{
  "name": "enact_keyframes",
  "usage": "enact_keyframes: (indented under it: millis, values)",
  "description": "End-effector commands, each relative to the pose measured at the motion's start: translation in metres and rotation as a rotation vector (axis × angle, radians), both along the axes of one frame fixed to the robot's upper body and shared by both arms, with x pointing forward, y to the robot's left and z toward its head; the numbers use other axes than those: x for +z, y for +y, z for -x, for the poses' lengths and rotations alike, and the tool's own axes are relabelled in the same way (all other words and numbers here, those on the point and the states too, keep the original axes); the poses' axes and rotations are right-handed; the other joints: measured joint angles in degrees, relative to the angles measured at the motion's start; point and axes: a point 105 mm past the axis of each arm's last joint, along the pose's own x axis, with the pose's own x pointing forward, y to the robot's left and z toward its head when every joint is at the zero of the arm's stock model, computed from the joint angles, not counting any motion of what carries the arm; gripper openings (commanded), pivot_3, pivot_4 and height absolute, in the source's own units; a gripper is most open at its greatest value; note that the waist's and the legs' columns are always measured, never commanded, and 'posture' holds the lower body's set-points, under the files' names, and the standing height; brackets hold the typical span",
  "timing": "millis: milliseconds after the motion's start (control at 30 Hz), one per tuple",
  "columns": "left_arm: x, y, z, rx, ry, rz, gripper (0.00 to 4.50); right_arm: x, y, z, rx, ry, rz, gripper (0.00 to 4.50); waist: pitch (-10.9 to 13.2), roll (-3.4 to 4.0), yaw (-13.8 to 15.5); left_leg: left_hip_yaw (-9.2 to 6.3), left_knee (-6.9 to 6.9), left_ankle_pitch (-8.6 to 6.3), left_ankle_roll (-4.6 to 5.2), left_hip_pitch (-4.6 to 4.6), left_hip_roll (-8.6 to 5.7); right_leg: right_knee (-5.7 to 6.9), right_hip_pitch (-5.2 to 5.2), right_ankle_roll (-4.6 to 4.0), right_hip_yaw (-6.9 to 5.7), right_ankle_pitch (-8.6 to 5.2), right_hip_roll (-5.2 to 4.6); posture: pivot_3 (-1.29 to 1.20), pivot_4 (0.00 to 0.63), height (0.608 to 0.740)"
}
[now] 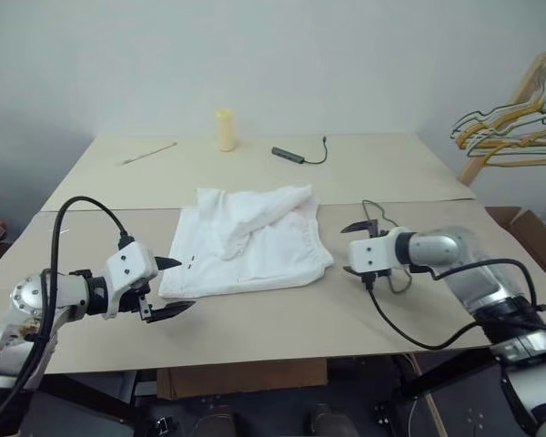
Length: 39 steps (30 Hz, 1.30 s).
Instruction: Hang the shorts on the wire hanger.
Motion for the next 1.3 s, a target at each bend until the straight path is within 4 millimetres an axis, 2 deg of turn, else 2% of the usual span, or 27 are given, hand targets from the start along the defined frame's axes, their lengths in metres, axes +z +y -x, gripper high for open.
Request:
enact_keyframes:
  millis: [33, 133, 233, 367, 533, 667, 867, 1000, 1233, 1300]
  values:
    - [0.011, -0.001, -0.002, -0.021, -0.046, -0.017, 4.5, -0.005, 0.01, -0.005, 0.094, -0.054, 0.067, 4.45, 0.0, 0.0, -0.46, 0.0, 0.0, 0.0, 0.0, 0.02, 0.0, 0.02, 0.01, 0.0, 0.01, 0.01, 0.0, 0.06, 0.0, 0.74]
    - [0.009, 0.001, 0.002, -0.017, -0.033, -0.017, 4.5, -0.014, 0.017, -0.008, 0.128, -0.039, 0.082, 4.45, 0.0, 0.0, -0.66, 0.01, 0.0, 0.0, 0.0, 0.05, 0.0, 0.06, 0.01, -0.01, 0.03, 0.01, 0.0, 0.07, 0.0, 0.74]
    - [0.005, 0.004, 0.005, -0.005, -0.026, -0.03, 4.5, -0.017, 0.032, -0.012, 0.17, -0.049, 0.076, 4.45, 0.0, 0.0, -0.98, 0.03, 0.0, 0.01, 0.01, 0.11, 0.0, 0.13, 0.01, -0.03, 0.06, 0.01, 0.0, 0.08, 0.0, 0.74]
    - [0.004, 0.005, 0.006, 0.001, -0.025, -0.031, 4.5, -0.02, 0.039, -0.019, 0.188, -0.079, 0.092, 3.22, 0.0, 0.0, -0.74, 0.03, 0.0, 0.01, 0.01, 0.16, 0.01, 0.21, 0.02, -0.06, 0.06, 0.0, 0.01, 0.1, 0.0, 0.74]
    - [-0.001, 0.01, 0.007, 0.015, -0.014, -0.06, 4.5, -0.021, 0.046, -0.022, 0.218, -0.088, 0.083, 1.34, 0.0, 0.01, -0.12, 0.05, 0.0, 0.01, 0.0, 0.11, 0.01, 0.2, 0.0, -0.06, 0.07, 0.0, 0.01, 0.1, 0.0, 0.74]
    - [-0.006, 0.017, -0.004, 0.045, -0.063, -0.148, 4.5, -0.023, 0.045, -0.021, 0.223, -0.078, 0.098, 0.02, 0.0, 0.01, -0.11, 0.05, 0.0, 0.01, 0.0, 0.14, 0.01, 0.21, 0.02, -0.08, 0.07, 0.0, 0.01, 0.1, 0.0, 0.74]
    - [-0.013, 0.015, -0.024, 0.024, -0.101, -0.239, 4.5, -0.025, 0.043, -0.017, 0.219, -0.061, 0.084, 0.02, 0.0, 0.01, 0.01, 0.06, 0.0, 0.01, 0.0, 0.13, 0.0, 0.22, 0.01, -0.07, 0.07, 0.0, 0.01, 0.09, 0.0, 0.74]
    - [-0.028, 0.017, -0.018, -0.05, 0.031, -0.288, 4.5, -0.022, 0.044, -0.019, 0.193, -0.073, 0.054, 0.02, 0.0, 0.01, -0.29, 0.08, -0.02, 0.01, 0.0, 0.12, 0.01, 0.22, -0.01, -0.08, 0.07, 0.0, 0.01, 0.07, 0.0, 0.74]
    - [-0.048, 0.028, -0.035, -0.033, 0.104, -0.356, 4.5, -0.021, 0.04, -0.02, 0.173, -0.073, 0.06, 0.02, 0.01, 0.02, -0.39, 0.11, -0.02, 0.01, 0.0, 0.14, 0.01, 0.24, -0.01, -0.07, 0.08, 0.0, 0.01, 0.06, 0.0, 0.74]
    - [-0.054, 0.032, -0.039, -0.024, 0.116, -0.39, 4.11, -0.021, 0.04, -0.02, 0.169, -0.072, 0.056, 0.0, 0.0, 0.02, -0.38, 0.11, -0.02, 0.01, 0.0, 0.13, 0.01, 0.24, -0.02, -0.07, 0.08, 0.0, 0.01, 0.05, 0.0, 0.74]
